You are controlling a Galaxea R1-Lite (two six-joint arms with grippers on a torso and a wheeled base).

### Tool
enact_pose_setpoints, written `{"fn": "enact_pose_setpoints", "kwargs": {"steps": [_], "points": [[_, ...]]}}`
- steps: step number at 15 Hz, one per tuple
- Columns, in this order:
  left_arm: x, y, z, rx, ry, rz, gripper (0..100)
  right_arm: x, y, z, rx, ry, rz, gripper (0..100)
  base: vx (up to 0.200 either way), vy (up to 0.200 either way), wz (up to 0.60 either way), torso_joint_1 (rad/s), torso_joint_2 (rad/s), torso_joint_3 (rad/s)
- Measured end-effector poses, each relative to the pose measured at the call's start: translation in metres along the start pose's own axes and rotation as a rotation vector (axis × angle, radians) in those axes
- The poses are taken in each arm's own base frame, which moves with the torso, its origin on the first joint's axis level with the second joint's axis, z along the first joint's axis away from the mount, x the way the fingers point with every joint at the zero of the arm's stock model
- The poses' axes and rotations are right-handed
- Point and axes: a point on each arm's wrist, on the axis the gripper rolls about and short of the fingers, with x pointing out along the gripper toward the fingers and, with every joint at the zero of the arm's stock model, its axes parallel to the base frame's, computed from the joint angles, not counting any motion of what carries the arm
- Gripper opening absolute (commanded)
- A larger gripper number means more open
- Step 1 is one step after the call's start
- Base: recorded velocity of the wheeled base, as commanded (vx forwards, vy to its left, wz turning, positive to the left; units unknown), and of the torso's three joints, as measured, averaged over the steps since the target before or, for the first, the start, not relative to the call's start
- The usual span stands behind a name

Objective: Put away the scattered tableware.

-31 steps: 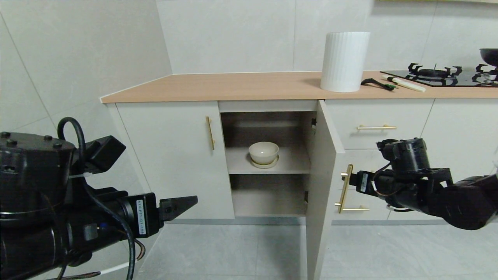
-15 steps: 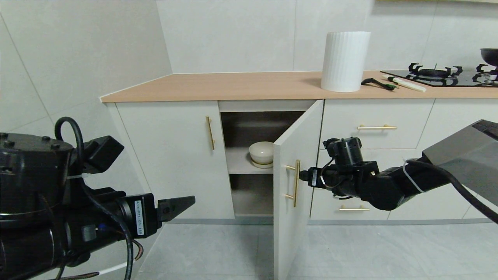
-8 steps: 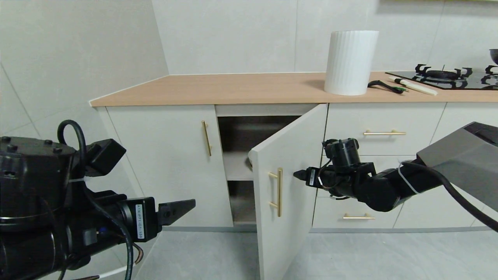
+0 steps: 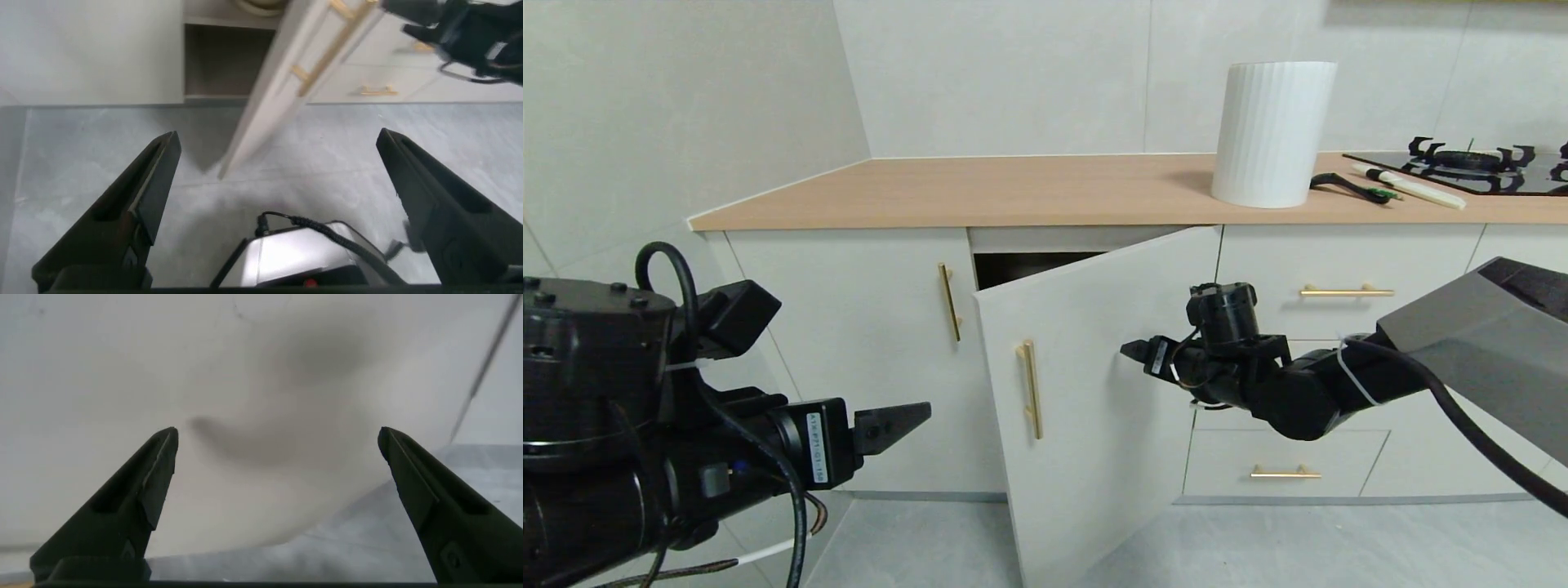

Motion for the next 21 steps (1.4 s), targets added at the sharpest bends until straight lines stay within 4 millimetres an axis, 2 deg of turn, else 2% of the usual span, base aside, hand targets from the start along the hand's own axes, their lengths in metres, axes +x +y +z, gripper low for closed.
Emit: {"fn": "enact_pose_setpoints", "kwargs": {"steps": [8,21], "points": [[0.002,0.000,-0.001,-0.001,0.006,0.005,100,0.039,0.010,0.010,0.166,-0.138,-0.043,100,0.000,0.000,0.00,0.000,0.00,0.000],[0.007,0.000,-0.002,0.000,0.021,0.013,100,0.090,-0.008,0.017,0.216,-0.339,-0.180,100,0.000,0.000,0.00,0.000,0.00,0.000]]}}
